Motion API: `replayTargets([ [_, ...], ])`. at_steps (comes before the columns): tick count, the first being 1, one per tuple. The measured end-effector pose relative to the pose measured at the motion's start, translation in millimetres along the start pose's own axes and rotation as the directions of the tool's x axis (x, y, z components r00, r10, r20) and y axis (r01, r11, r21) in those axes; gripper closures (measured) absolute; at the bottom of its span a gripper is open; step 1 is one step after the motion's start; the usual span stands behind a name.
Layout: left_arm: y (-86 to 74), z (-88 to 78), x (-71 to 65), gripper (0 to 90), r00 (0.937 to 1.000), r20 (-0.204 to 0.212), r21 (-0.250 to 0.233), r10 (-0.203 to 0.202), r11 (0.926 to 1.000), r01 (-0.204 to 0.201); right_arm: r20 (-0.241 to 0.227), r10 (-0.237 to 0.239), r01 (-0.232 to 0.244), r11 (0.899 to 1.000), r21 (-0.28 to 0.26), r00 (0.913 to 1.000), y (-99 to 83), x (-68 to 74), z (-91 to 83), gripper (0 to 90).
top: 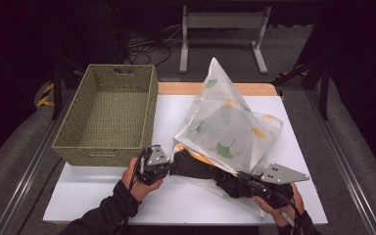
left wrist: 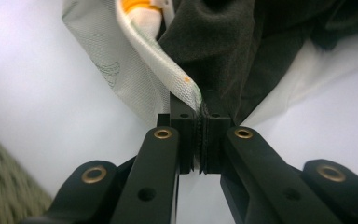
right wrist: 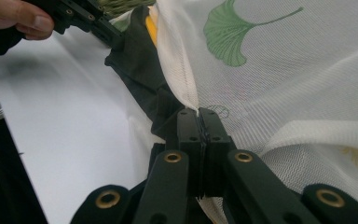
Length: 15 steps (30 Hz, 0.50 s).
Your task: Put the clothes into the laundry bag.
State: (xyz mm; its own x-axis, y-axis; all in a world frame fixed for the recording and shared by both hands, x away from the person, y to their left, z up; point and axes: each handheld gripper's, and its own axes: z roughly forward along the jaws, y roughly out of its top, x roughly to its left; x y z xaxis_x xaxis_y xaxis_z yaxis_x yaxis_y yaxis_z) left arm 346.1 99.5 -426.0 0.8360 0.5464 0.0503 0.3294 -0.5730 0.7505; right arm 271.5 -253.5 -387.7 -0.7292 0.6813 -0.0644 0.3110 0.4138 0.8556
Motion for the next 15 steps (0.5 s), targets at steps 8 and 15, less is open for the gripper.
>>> replayTargets([
  [8, -32.3, -10.6, -5.0, 84.9, 1.0000, 0.005, 0.030, -0.003, 0.9995, 0.003, -0.058, -0.061, 0.065, 0.996, 0.058, 0.9964, 2.9, 21.4, 25.5, 89.4],
  [15, -43.2, -38.6, -0.6, 62.9, 0.9999, 0.000, -0.086, 0.014, 0.9962, -0.014, -0.066, -0.072, 0.076, 0.995, 0.067, 0.9952, 6.2, 29.9, 41.5, 89.4],
])
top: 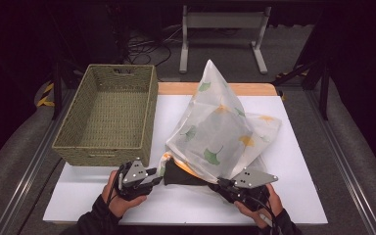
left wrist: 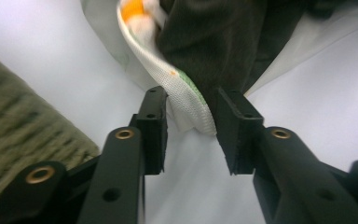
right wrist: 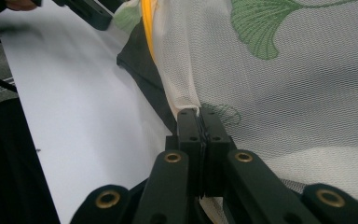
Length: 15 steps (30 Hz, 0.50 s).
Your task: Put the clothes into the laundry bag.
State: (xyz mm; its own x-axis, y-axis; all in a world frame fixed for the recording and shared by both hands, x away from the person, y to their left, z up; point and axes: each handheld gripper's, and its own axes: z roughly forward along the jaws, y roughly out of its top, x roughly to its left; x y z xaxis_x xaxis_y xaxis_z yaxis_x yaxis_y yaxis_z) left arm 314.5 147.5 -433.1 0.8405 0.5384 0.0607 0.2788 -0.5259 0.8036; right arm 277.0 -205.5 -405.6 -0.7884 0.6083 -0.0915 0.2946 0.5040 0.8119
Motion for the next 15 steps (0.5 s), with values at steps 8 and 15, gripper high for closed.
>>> replayTargets([
  [8, 14.9, 8.5, -14.6, 54.4, 0.9957, 0.049, 0.010, 0.078, 0.9969, -0.078, 0.013, 0.008, -0.008, 1.000, -0.015, 0.9999, 7.6, 0.0, 5.3, 89.3],
  [15, 21.7, 56.8, -11.1, 32.2, 0.9939, 0.100, 0.146, 0.047, 0.9874, -0.061, 0.013, 0.006, -0.006, 1.000, -0.014, 0.9999, 9.4, 0.3, 6.1, 89.3],
])
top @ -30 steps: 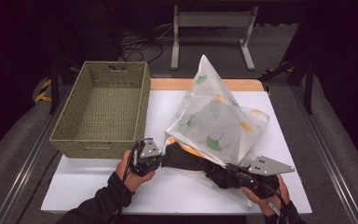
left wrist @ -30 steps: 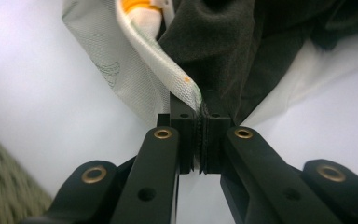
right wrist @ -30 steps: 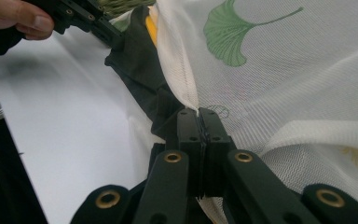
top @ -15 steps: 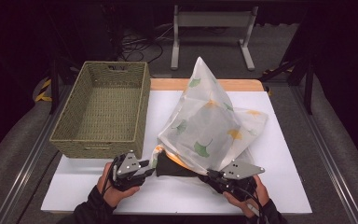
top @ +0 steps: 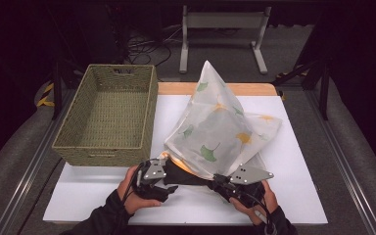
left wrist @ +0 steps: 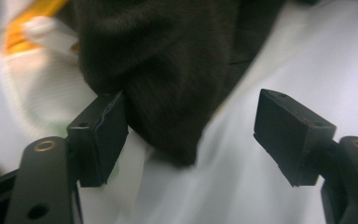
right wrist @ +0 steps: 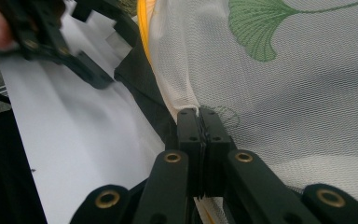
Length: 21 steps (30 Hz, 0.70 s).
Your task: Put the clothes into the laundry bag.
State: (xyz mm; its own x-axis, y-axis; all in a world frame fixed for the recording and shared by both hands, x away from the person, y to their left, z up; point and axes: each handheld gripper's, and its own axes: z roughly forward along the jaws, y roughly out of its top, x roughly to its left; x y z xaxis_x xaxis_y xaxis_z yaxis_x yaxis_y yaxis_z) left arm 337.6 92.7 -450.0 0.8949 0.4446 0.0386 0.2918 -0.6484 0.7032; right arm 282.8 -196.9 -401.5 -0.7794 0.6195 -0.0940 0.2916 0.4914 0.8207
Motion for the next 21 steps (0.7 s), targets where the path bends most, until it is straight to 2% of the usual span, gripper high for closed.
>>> replayTargets([
  [2, 8.5, 2.9, -1.3, 50.7, 0.9994, 0.001, -0.018, 0.036, 0.9992, -0.036, 0.000, 0.001, -0.001, 1.000, 0.000, 1.0000, 0.0, -0.5, 0.8, 89.3],
  [3, 11.6, 3.7, -1.4, 62.1, 0.9995, 0.002, -0.031, 0.032, 0.9990, -0.032, -0.001, 0.000, 0.000, 1.000, 0.000, 1.0000, -0.1, -0.9, 1.1, 89.3],
  [5, 16.3, 5.3, -0.4, 73.3, 0.9993, 0.008, -0.047, 0.036, 0.9983, -0.036, -0.001, 0.002, -0.002, 1.000, -0.001, 1.0000, 0.0, -1.1, 1.5, 89.3],
  [6, 24.9, 9.2, 0.6, 73.3, 0.9990, 0.018, -0.079, 0.042, 0.9960, -0.040, 0.000, 0.002, -0.002, 1.000, 0.000, 1.0000, 0.2, -1.5, 2.0, 89.3],
  [8, 35.1, 17.7, 0.2, 79.5, 0.9987, 0.025, -0.111, 0.044, 0.9930, -0.041, -0.002, 0.004, -0.004, 1.000, -0.009, 1.0000, 2.6, -1.0, 3.0, 89.3],
  [9, 39.8, 23.2, -1.0, 80.4, 0.9989, 0.033, -0.134, 0.033, 0.9905, -0.028, -0.005, 0.000, 0.000, 1.000, -0.014, 1.0000, 3.7, -0.5, 3.2, 89.3],
  [11, 49.7, 37.1, -3.0, 81.0, 0.9986, 0.040, -0.153, 0.033, 0.9879, -0.026, -0.014, 0.005, -0.006, 1.000, -0.021, 0.9999, 5.0, 0.4, 3.3, 89.3],
  [13, 57.7, 48.7, -4.1, 81.4, 0.9993, 0.028, -0.179, 0.024, 0.9837, -0.018, -0.022, 0.009, -0.010, 1.000, -0.024, 0.9997, 4.5, 0.3, 2.4, 89.3],
  [15, 63.1, 56.7, -3.5, 81.8, 0.9997, 0.002, -0.189, 0.022, 0.9818, -0.022, -0.037, 0.016, -0.017, 0.999, -0.030, 0.9992, 3.5, -0.7, 0.7, 89.3],
  [16, 63.1, 56.7, -3.5, 82.0, 0.9997, 0.002, -0.189, 0.022, 0.9818, -0.022, -0.037, 0.016, -0.017, 0.999, -0.030, 0.9992, 3.5, -0.7, 0.7, 89.3],
  [19, 66.7, 67.6, 3.1, 82.6, 0.9982, -0.056, -0.218, -0.024, 0.9760, 0.011, -0.048, 0.017, -0.019, 0.999, -0.028, 0.9987, 1.4, -2.0, -1.8, 89.4],
  [21, 66.9, 73.0, 6.7, 82.8, 0.9955, -0.077, -0.240, -0.055, 0.9701, 0.035, -0.054, 0.020, -0.020, 1.000, -0.015, 0.9984, -0.3, -3.0, -1.5, 89.4],
])
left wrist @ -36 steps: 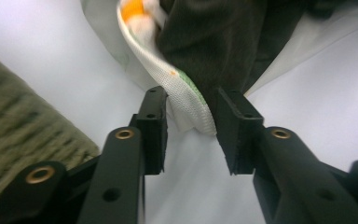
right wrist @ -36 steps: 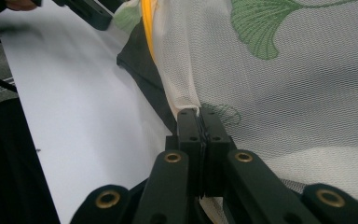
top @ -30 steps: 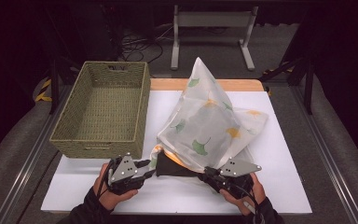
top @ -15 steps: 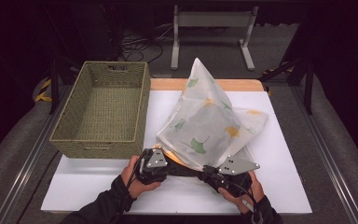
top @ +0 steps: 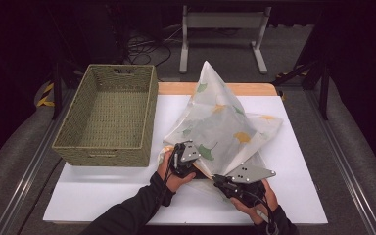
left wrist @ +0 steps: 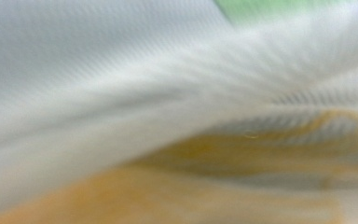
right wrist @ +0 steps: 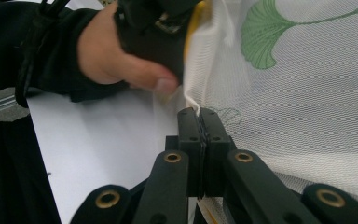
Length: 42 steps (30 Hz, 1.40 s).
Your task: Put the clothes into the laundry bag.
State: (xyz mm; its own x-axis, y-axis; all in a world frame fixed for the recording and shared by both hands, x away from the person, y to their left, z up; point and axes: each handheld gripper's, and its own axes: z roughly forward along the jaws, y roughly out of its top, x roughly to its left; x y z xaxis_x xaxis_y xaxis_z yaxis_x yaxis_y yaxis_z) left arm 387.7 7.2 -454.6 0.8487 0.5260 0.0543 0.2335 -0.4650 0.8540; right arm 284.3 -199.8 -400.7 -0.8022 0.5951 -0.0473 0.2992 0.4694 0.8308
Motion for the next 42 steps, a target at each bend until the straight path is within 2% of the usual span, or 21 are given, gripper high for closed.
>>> replayTargets([
  [2, -1.3, 6.5, 4.1, 83.1, 0.9990, -0.038, -0.020, -0.024, 0.9995, 0.024, -0.002, -0.001, 0.001, 1.000, 0.017, 1.0000, -2.3, 0.0, 1.2, 89.4],
  [5, -1.7, 7.6, 14.7, 83.1, 0.9915, -0.052, -0.048, -0.119, 0.9920, 0.117, 0.003, -0.016, 0.016, 0.998, 0.063, 0.9999, -6.4, 0.5, 4.2, 89.4],
  [8, -2.5, 6.7, 18.3, 82.0, 0.9860, -0.074, -0.056, -0.150, 0.9877, 0.146, 0.017, -0.020, 0.019, 0.996, 0.082, 0.9997, -10.7, -2.5, 3.6, 89.4],
  [10, -1.8, 6.0, 15.0, 77.5, 0.9870, -0.080, -0.068, -0.139, 0.9886, 0.134, 0.025, -0.015, 0.013, 0.996, 0.085, 0.9996, -11.9, -4.6, 2.3, 89.4],
  [13, -1.7, 2.1, 12.0, 60.8, 0.9949, -0.020, -0.067, -0.099, 0.9930, 0.097, 0.046, -0.019, 0.015, 0.996, 0.084, 0.9988, -12.3, -5.5, 0.5, 89.4],
  [16, -1.8, -1.0, 9.2, 44.4, 0.9978, 0.008, -0.047, -0.066, 0.9967, 0.066, 0.058, -0.017, 0.013, 0.998, 0.068, 0.9982, -12.1, -6.6, -1.8, 89.4],
  [18, -1.5, -7.1, 5.4, 40.5, 0.9998, -0.004, -0.028, -0.020, 0.9994, 0.020, 0.074, -0.002, -0.001, 0.999, 0.046, 0.9972, -11.6, -9.2, -6.4, 89.4],
  [19, -1.6, -16.3, 3.7, 37.9, 0.9997, 0.025, -0.017, 0.005, 0.9998, -0.004, 0.077, -0.002, -0.001, 0.999, 0.043, 0.9971, -11.5, -9.5, -7.4, 89.4],
  [20, -2.7, -23.5, 1.3, 36.2, 0.9990, 0.025, -0.005, 0.036, 0.9994, -0.036, 0.081, -0.002, -0.001, 0.999, 0.039, 0.9968, -11.2, -9.7, -8.3, 89.4],
  [23, -5.9, -37.1, -2.5, 31.4, 0.9975, 0.028, 0.022, 0.065, 0.9976, -0.066, 0.088, -0.003, 0.001, 1.000, 0.026, 0.9961, -10.0, -10.1, -10.9, 89.4],
  [26, -8.9, -52.9, -6.5, 34.2, 0.9959, 0.061, 0.026, 0.067, 0.9973, -0.069, 0.095, 0.001, -0.002, 1.000, 0.018, 0.9954, -8.6, -10.9, -13.2, 89.4],
  [29, -9.9, -59.4, -17.7, 45.2, 0.9814, 0.153, 0.030, 0.115, 0.9922, -0.121, 0.099, 0.005, -0.006, 1.000, 0.011, 0.9951, -7.3, -11.1, -14.7, 89.4],
  [32, -6.3, -41.7, -39.5, 49.2, 0.9620, 0.219, 0.066, 0.163, 0.9812, -0.181, 0.098, 0.005, -0.006, 1.000, 0.010, 0.9952, -6.7, -11.3, -14.5, 89.4],
  [33, -5.2, -34.6, -43.8, 47.9, 0.9599, 0.231, 0.077, 0.158, 0.9805, -0.180, 0.096, 0.005, -0.007, 1.000, 0.013, 0.9953, -7.0, -11.2, -13.7, 89.4],
  [34, -3.4, -25.7, -48.3, 45.2, 0.9586, 0.234, 0.090, 0.163, 0.9781, -0.188, 0.096, 0.004, -0.006, 1.000, 0.014, 0.9954, -7.1, -11.0, -13.3, 89.4],
  [35, -1.0, -14.0, -52.9, 43.5, 0.9604, 0.240, 0.093, 0.141, 0.9816, -0.167, 0.096, 0.004, -0.005, 1.000, 0.014, 0.9954, -7.1, -10.8, -13.1, 89.4],
  [37, 3.1, 1.4, -57.9, 41.2, 0.9556, 0.270, 0.103, 0.119, 0.9830, -0.152, 0.094, 0.005, -0.006, 1.000, 0.013, 0.9956, -7.2, -10.8, -13.4, 89.4],
  [38, 5.1, 9.1, -62.1, 40.6, 0.9546, 0.270, 0.101, 0.125, 0.9823, -0.158, 0.094, 0.007, -0.008, 1.000, 0.012, 0.9956, -7.5, -11.1, -13.4, 89.4],
  [39, 9.7, 22.2, -70.0, 39.9, 0.9524, 0.275, 0.127, 0.132, 0.9768, -0.172, 0.094, 0.011, -0.012, 1.000, 0.014, 0.9955, -7.9, -11.5, -13.2, 89.4],
  [41, 12.5, 25.7, -73.1, 35.9, 0.9523, 0.265, 0.126, 0.151, 0.9739, -0.189, 0.093, 0.011, -0.012, 1.000, 0.016, 0.9956, -9.2, -12.7, -12.9, 89.4],
  [42, 15.3, 29.0, -74.0, 37.1, 0.9556, 0.251, 0.118, 0.154, 0.9750, -0.188, 0.093, 0.014, -0.016, 1.000, 0.018, 0.9956, -9.7, -13.0, -12.9, 89.4],
])
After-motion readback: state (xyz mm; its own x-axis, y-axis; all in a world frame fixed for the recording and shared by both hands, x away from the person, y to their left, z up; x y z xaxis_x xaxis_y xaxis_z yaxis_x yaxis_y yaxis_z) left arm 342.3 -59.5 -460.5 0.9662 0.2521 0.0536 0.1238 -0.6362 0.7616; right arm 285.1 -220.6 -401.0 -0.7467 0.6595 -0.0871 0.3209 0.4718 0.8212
